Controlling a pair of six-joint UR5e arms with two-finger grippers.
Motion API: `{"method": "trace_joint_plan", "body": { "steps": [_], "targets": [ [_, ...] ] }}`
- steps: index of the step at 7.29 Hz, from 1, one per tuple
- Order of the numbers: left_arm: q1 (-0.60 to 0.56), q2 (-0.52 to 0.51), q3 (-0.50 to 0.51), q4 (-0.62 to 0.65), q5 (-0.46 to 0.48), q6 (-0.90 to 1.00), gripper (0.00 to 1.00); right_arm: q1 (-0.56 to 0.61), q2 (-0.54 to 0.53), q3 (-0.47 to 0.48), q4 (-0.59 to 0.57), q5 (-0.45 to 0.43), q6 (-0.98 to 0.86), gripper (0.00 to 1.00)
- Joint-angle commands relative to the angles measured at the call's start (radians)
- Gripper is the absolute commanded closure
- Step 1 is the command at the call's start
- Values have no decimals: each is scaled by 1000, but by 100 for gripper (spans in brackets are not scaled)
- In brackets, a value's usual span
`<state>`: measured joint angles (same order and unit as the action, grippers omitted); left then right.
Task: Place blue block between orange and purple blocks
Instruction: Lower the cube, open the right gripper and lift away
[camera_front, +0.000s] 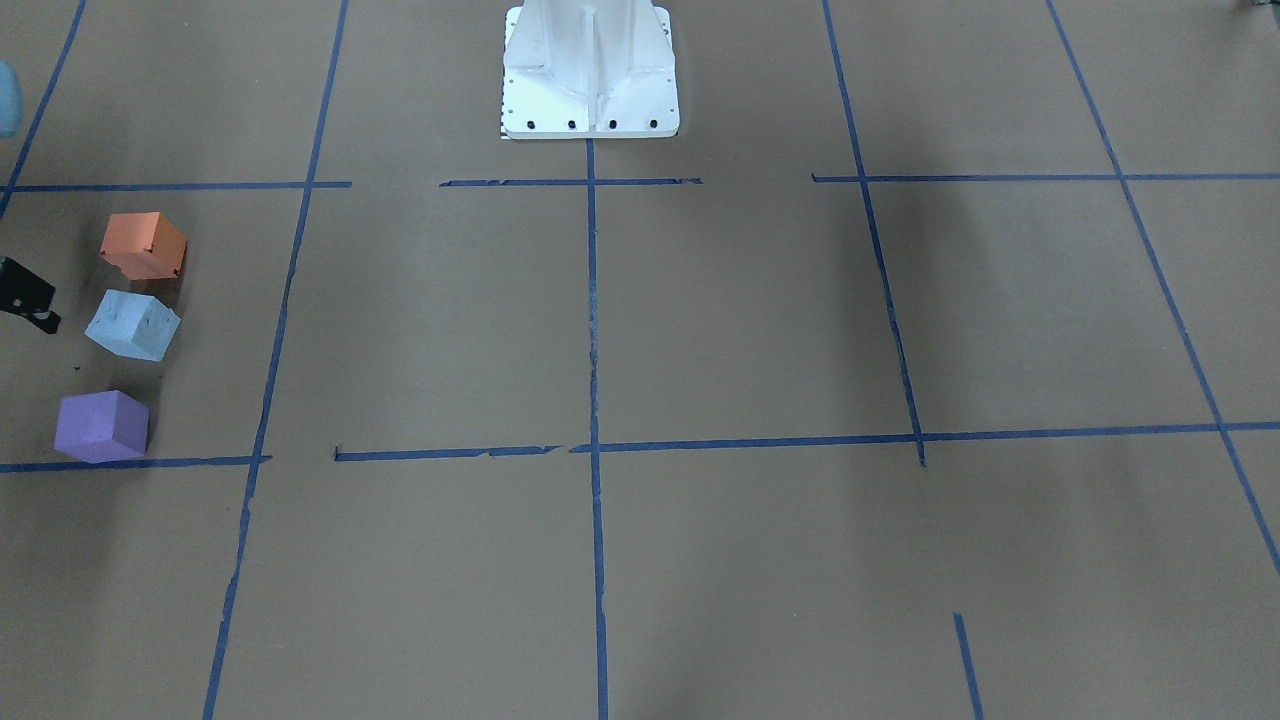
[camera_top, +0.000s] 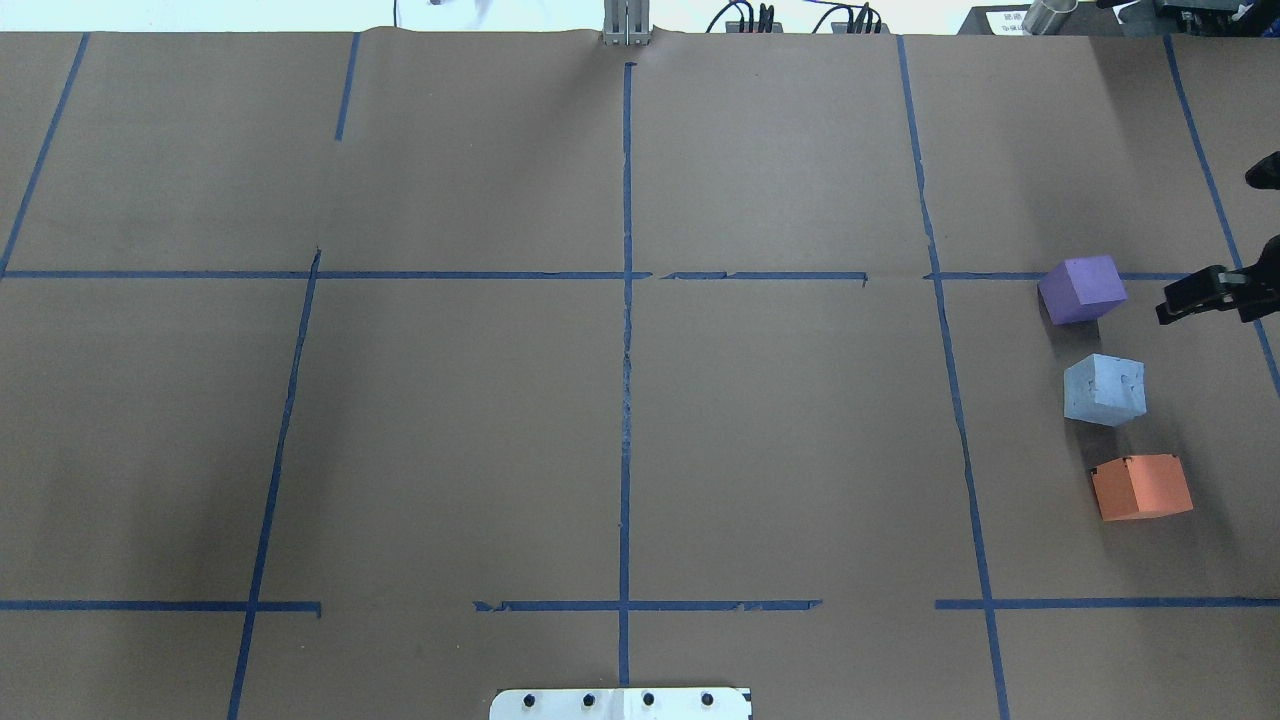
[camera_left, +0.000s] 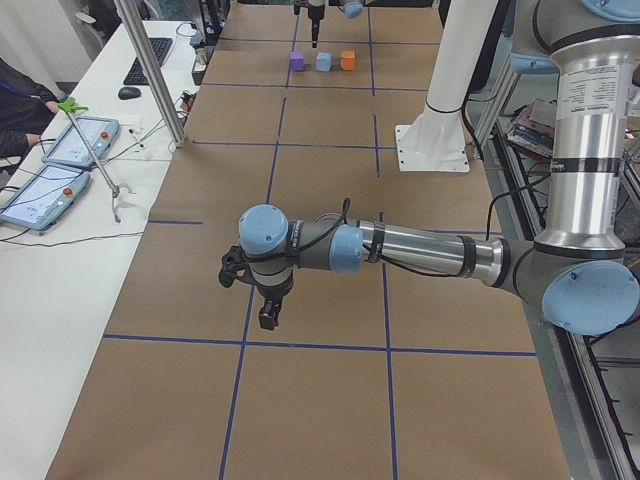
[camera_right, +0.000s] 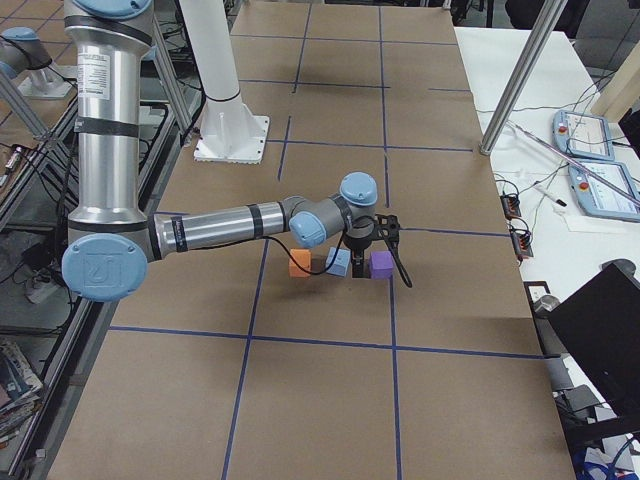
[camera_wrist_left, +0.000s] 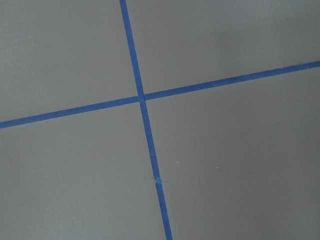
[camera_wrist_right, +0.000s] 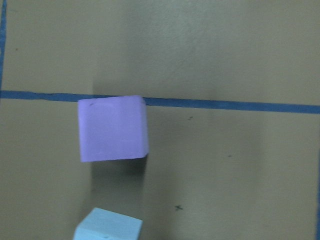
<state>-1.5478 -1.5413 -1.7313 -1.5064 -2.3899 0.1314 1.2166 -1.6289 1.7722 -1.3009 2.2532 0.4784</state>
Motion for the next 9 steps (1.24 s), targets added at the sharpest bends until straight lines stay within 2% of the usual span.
{"method": "trace_joint_plan", "body": {
  "steps": [1, 2, 3, 9],
  "targets": [
    [0, 1, -1, 0, 0, 1, 0, 218, 18, 3, -243, 25, -403, 0],
    [0, 1, -1, 0, 0, 4, 0, 282, 41, 19, -371, 25, -547, 0],
    [0, 3, 1, 0, 0, 5, 0, 291, 44, 32, -427, 23, -590, 0],
    [2, 44, 16, 5, 14, 4, 0, 290, 29, 24, -422, 35, -581, 0]
  ]
}}
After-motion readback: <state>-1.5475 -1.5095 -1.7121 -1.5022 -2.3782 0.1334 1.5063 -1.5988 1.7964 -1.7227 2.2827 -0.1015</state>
